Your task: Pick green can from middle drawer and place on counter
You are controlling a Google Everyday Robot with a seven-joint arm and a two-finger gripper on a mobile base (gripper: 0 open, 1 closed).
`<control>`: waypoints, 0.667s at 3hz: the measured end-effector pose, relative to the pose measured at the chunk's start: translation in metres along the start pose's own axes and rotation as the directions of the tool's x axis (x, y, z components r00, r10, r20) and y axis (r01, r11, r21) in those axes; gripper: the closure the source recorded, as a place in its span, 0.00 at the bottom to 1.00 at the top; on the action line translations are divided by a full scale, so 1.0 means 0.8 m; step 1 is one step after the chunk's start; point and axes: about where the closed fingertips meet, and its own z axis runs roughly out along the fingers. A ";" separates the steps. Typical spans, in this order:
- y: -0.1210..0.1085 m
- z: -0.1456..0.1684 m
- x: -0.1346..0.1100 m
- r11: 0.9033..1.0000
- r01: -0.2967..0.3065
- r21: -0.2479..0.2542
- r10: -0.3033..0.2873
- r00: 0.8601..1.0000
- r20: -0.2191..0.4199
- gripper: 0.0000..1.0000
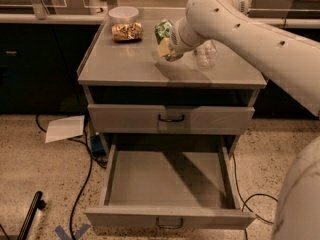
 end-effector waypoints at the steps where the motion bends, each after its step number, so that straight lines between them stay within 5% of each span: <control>1: 0.000 0.000 0.000 1.000 0.000 0.000 0.000 1.000 0.000 0.81; 2: 0.000 0.000 0.000 1.000 0.000 0.000 0.000 1.000 0.000 0.58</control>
Offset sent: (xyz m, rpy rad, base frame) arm 0.0000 0.0000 0.0000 0.0000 0.0000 0.0000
